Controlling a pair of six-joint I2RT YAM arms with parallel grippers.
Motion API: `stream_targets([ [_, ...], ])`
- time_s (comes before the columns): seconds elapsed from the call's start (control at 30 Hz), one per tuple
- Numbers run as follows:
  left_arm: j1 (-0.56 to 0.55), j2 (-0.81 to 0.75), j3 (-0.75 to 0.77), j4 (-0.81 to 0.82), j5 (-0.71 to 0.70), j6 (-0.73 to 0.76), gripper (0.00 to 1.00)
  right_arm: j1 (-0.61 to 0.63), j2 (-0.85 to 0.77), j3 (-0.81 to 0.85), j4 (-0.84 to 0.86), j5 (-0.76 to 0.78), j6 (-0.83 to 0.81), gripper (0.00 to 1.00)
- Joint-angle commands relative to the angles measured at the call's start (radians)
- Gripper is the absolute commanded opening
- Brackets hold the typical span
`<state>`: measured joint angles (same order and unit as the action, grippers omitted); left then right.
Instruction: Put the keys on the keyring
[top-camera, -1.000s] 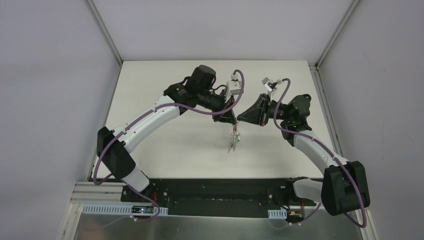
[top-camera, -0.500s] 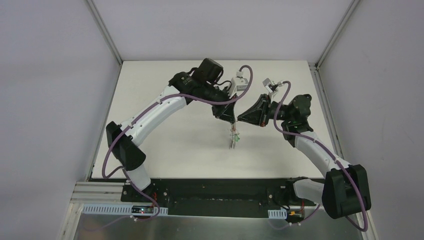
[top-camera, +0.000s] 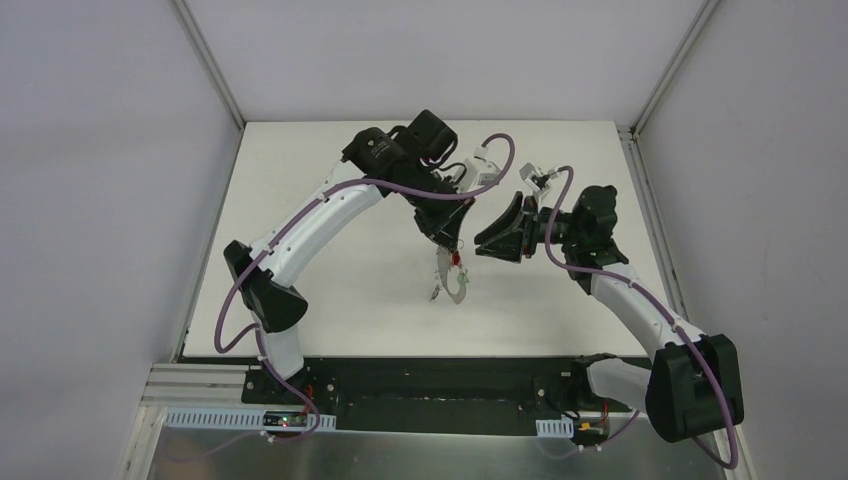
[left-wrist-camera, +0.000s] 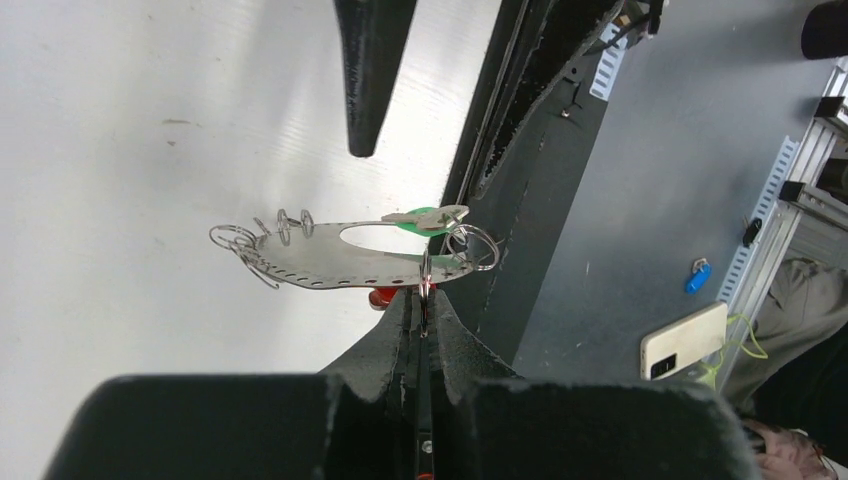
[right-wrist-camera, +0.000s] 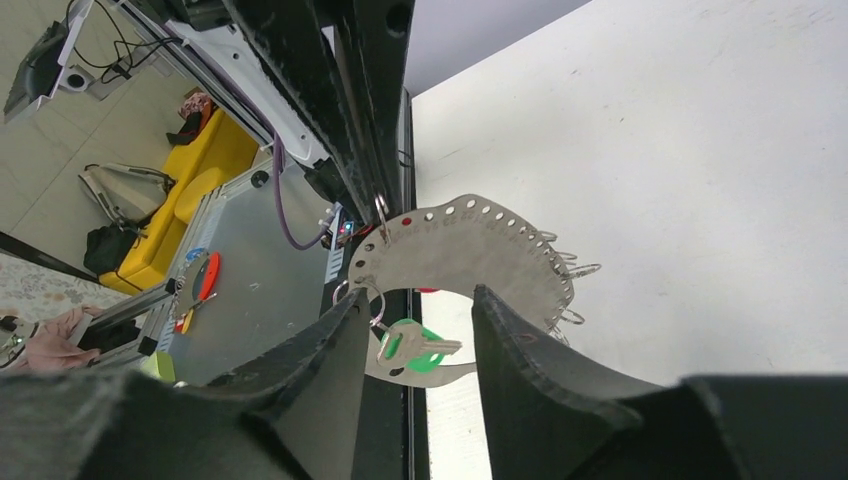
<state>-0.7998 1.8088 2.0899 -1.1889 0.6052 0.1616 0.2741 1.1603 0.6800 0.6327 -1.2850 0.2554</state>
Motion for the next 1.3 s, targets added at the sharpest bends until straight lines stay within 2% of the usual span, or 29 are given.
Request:
stream_targets([
  [0.0, -0.025, 0.016, 0.049, -0.064, -0.009, -0.031, 0.00, 0.022, -0.025, 0.032, 0.065, -0.019, 0.010, 0.46],
  [0.13, -0.033, 0.029, 0.050, -0.061, 0.021, -0.038, 0.00, 0.039, -0.017, 0.008, 0.176, -0.014, 0.088, 0.49],
  [0.3, -0.036, 0.042, 0.051, -0.043, 0.088, -0.057, 0.00, 0.063, -0.006, -0.004, 0.226, -0.006, 0.120, 0.49],
  [0.57, -0.037, 0.047, 0.061, -0.035, 0.120, -0.063, 0.00, 0.080, 0.019, -0.008, 0.226, -0.001, 0.114, 0.47],
  [0.77, -0.038, 0.043, 0.050, -0.031, 0.119, -0.062, 0.00, 0.085, 0.022, -0.005, 0.229, 0.000, 0.120, 0.32],
  [1.13, -0.038, 0.038, 0.038, -0.027, 0.114, -0.059, 0.00, 0.092, 0.025, -0.004, 0.236, -0.001, 0.129, 0.17],
  [1.27, -0.037, 0.040, 0.038, -0.026, 0.109, -0.056, 0.00, 0.094, 0.027, -0.004, 0.262, 0.000, 0.157, 0.07],
])
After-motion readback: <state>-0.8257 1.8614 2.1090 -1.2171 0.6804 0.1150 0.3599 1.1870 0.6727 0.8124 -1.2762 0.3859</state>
